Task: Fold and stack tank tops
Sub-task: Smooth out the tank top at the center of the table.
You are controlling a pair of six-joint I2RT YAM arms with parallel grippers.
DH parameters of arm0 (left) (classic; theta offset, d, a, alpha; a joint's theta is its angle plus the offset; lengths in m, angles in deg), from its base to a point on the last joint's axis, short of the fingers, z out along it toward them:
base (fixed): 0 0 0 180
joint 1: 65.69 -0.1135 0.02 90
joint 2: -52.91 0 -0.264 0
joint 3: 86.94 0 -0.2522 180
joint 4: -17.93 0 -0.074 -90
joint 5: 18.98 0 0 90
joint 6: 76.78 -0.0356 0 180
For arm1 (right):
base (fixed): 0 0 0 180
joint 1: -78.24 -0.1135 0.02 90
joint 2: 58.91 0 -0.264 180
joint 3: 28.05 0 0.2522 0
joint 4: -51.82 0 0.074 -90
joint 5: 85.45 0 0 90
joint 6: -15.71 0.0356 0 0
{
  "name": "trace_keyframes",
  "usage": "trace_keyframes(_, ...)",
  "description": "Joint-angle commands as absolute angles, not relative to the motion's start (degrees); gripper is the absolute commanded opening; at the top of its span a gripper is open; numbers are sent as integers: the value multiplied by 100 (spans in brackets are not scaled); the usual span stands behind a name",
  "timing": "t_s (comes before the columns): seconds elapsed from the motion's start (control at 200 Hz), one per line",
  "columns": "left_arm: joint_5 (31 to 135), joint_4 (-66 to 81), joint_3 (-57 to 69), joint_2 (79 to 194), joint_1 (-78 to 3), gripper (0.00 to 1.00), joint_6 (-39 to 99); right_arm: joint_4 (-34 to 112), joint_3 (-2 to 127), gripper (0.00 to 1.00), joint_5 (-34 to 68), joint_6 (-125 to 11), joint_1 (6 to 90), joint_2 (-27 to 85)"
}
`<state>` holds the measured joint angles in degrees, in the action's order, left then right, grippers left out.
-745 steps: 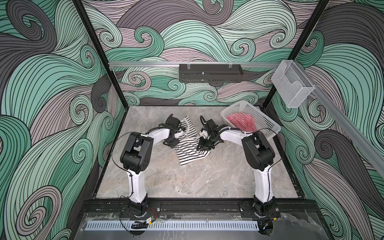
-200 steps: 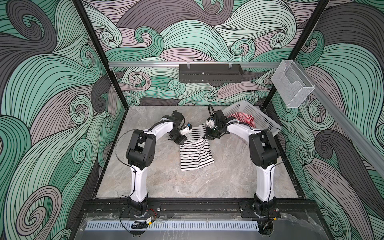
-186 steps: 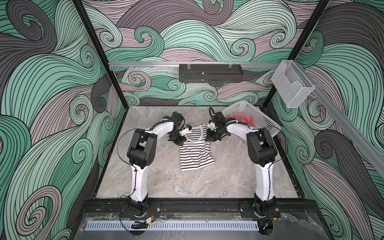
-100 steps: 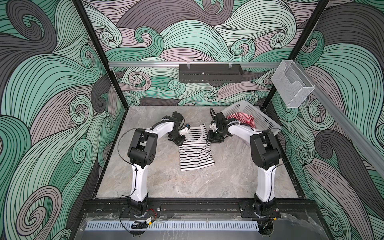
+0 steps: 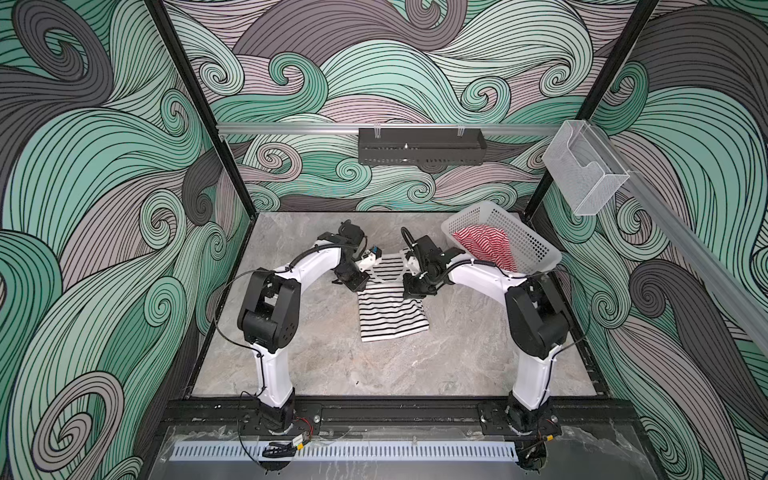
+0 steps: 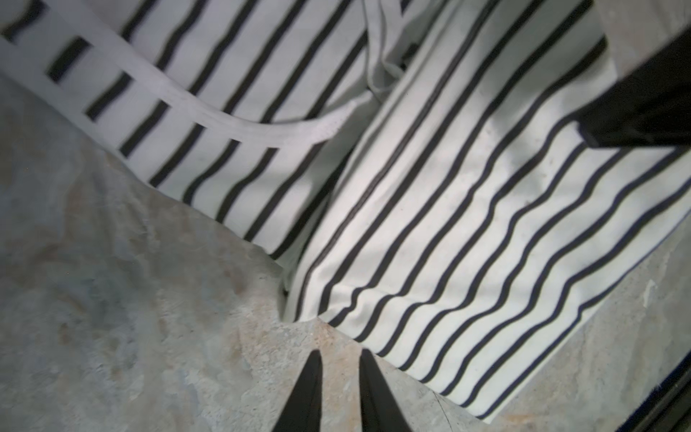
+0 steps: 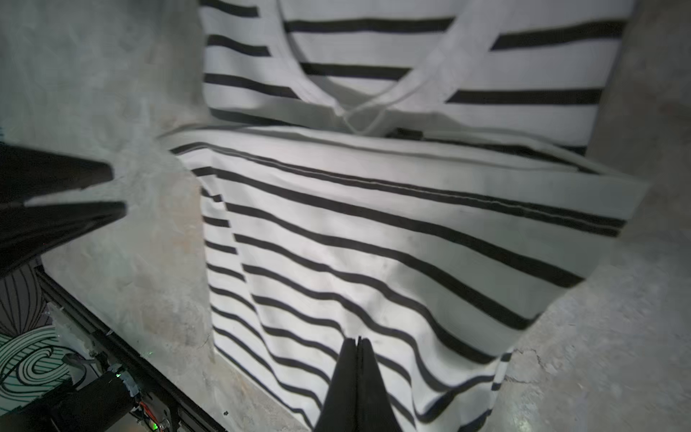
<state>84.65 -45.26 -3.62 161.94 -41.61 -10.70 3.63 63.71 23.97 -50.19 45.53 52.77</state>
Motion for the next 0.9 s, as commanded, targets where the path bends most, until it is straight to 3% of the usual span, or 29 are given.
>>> trace_keyframes(0.0, 8807, -4874, -170, 16273, -3877, 18, -1313, 417, 6214, 2, 2264, -4851, 4646, 5350)
trace_keyframes(0.19, 8693, -4715, 111, 16312, -3519, 18, -1359, 518, 5552, 0, 2135, -4744, 4739, 5061)
trace_keyframes(0.47, 7995, -4514, 62, 16772, -3282, 27, -1213, 1144, 4618, 1, 2257, -4573, 4794, 4841)
trace_keyframes(0.556, 7734, -4615, -79, 16914, -3263, 27, -1167, 1266, 4540, 8, 2420, -4606, 4770, 4671)
trace_keyframes(0.696, 7735, -4485, 96, 16416, -3266, 32, -1209, 1025, 4524, 32, 2347, -4671, 4720, 3849)
trace_keyframes(0.896, 7692, -4464, 309, 15486, -3255, 45, -1294, 518, 4401, 42, 2400, -4444, 4673, 2762)
